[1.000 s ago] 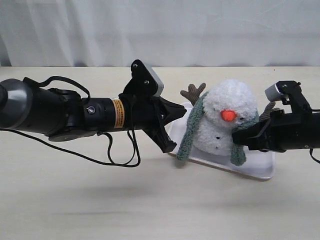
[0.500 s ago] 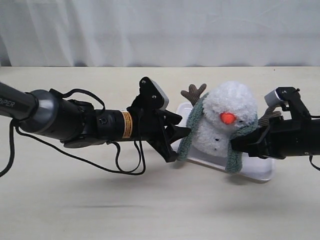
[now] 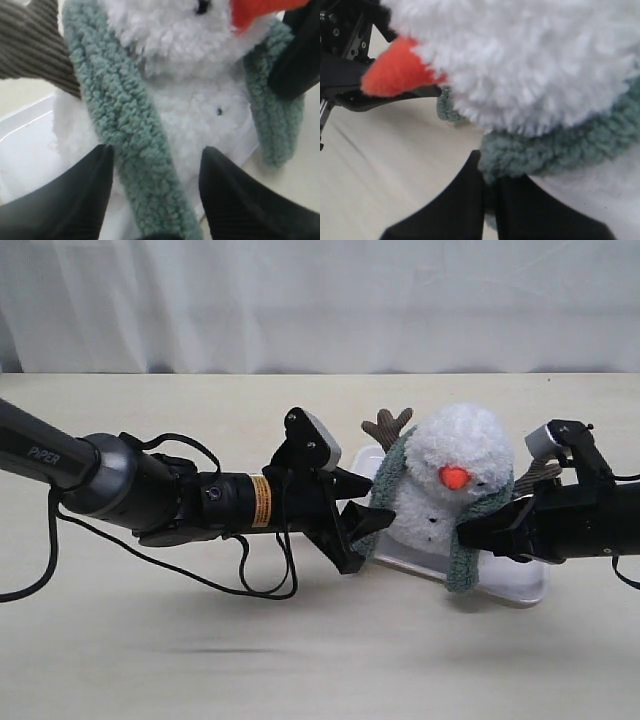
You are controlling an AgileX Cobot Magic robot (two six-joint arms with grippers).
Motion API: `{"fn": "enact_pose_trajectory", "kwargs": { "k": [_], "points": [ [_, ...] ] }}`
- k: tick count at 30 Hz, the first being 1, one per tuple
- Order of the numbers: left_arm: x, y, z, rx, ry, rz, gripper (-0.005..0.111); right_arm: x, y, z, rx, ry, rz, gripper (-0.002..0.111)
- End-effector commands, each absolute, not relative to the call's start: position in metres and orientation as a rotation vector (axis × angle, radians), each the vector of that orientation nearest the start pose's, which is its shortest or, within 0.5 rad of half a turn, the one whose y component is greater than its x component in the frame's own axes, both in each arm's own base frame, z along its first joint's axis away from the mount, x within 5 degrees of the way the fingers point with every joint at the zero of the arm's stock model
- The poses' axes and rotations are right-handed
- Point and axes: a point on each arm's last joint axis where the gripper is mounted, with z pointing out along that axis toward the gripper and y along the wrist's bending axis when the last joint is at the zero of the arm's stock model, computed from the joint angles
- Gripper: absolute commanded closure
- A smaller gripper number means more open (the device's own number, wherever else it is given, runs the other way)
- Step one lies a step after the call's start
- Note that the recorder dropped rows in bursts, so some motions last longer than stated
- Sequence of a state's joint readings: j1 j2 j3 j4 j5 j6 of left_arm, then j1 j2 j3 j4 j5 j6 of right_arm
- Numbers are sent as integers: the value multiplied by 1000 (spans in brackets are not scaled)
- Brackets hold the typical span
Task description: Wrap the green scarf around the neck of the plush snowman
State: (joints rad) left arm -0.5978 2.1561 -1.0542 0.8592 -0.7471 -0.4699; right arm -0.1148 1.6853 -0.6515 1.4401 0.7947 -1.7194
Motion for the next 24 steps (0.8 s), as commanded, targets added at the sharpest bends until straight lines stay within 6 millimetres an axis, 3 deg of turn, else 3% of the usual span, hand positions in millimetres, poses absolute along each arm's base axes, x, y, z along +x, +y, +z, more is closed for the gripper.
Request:
{"fn": "enact_pose_trajectory", "kwargs": {
  "k": [1, 5, 13, 17, 20, 24],
  "points": [
    [308, -286, 104, 1162, 1697, -775, 56, 270, 35, 151, -521, 2324, 844, 104],
    [310, -299, 95, 1202, 1743, -715, 56, 270, 35, 151, -521, 2324, 844, 104],
    [316, -296, 95, 1124, 1808, -701, 57, 269, 35, 151, -523, 2324, 844, 104],
    [315, -296, 94, 1140, 1813, -689, 77, 269, 35, 151, -523, 2324, 844, 104],
    [311, -298, 111, 1184, 1754, -712, 102, 269, 35, 151, -523, 2324, 844, 104],
    [309, -299, 133, 1053, 1815, -822, 107, 268, 36, 150, -522, 2323, 863, 104]
  ]
}}
